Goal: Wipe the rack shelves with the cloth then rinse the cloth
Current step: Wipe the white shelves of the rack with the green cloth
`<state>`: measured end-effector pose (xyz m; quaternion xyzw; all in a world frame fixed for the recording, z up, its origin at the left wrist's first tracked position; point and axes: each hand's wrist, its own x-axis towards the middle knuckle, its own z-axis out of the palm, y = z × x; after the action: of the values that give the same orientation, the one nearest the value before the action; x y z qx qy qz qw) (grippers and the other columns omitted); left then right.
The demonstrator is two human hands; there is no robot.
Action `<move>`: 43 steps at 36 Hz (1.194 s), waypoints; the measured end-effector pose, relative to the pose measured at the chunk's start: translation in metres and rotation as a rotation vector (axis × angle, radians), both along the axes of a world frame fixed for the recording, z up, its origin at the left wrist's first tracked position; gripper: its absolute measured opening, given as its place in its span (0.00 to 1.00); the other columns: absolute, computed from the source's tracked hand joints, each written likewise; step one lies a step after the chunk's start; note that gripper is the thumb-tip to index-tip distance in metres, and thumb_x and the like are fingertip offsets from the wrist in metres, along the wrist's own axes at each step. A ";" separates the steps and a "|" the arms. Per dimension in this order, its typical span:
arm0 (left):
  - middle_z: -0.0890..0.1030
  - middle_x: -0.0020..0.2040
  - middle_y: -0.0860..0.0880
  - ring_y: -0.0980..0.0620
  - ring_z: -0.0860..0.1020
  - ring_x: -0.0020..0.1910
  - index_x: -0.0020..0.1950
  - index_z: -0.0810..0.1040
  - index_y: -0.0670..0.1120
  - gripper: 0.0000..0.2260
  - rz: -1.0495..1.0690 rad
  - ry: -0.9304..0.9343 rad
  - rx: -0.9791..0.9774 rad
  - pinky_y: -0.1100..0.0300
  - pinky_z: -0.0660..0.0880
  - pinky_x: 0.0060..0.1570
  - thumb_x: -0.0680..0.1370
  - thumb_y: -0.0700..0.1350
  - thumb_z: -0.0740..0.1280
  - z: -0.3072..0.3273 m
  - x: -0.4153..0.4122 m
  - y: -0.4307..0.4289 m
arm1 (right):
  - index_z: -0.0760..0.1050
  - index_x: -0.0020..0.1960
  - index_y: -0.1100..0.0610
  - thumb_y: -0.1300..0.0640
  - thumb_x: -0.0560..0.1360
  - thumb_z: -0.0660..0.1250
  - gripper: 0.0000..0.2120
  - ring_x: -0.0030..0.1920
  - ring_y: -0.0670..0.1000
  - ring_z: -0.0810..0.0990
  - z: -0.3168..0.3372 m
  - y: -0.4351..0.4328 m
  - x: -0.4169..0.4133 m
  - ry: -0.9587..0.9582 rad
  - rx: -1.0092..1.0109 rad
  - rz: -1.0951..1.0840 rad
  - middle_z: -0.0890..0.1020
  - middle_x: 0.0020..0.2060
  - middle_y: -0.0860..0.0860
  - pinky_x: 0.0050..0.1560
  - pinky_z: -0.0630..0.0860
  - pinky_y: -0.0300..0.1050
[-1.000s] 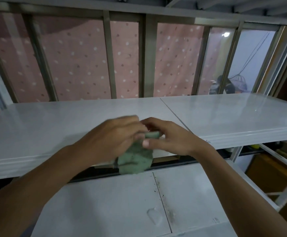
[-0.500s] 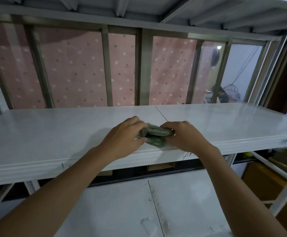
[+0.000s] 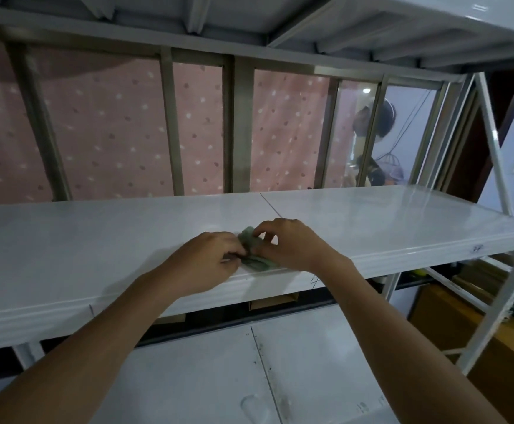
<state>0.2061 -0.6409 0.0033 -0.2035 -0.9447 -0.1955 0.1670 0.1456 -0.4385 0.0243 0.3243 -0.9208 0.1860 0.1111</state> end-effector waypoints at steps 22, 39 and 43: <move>0.82 0.43 0.57 0.56 0.77 0.42 0.50 0.86 0.50 0.06 0.109 0.376 -0.006 0.67 0.69 0.42 0.74 0.44 0.73 -0.019 0.079 -0.108 | 0.75 0.55 0.62 0.60 0.79 0.57 0.10 0.48 0.61 0.79 -0.004 -0.034 0.041 0.143 0.258 -0.537 0.68 0.43 0.53 0.41 0.70 0.48; 0.82 0.48 0.43 0.41 0.81 0.46 0.52 0.85 0.40 0.16 0.670 0.519 -0.041 0.53 0.79 0.47 0.73 0.34 0.59 -0.037 0.221 -0.311 | 0.77 0.58 0.64 0.64 0.77 0.62 0.12 0.52 0.60 0.80 -0.016 -0.372 0.192 0.233 0.081 0.113 0.75 0.61 0.63 0.40 0.66 0.46; 0.83 0.46 0.39 0.37 0.83 0.41 0.49 0.84 0.37 0.21 0.770 0.552 -0.114 0.43 0.83 0.36 0.71 0.40 0.52 -0.049 0.249 -0.337 | 0.78 0.54 0.65 0.66 0.75 0.63 0.10 0.52 0.61 0.78 -0.019 -0.429 0.217 0.240 0.004 0.233 0.77 0.55 0.62 0.41 0.70 0.47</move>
<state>0.4549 -0.9781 -0.0452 0.1083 -0.8810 -0.0059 0.4604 0.3625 -0.8678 0.0052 0.4488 -0.8575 0.1557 0.1976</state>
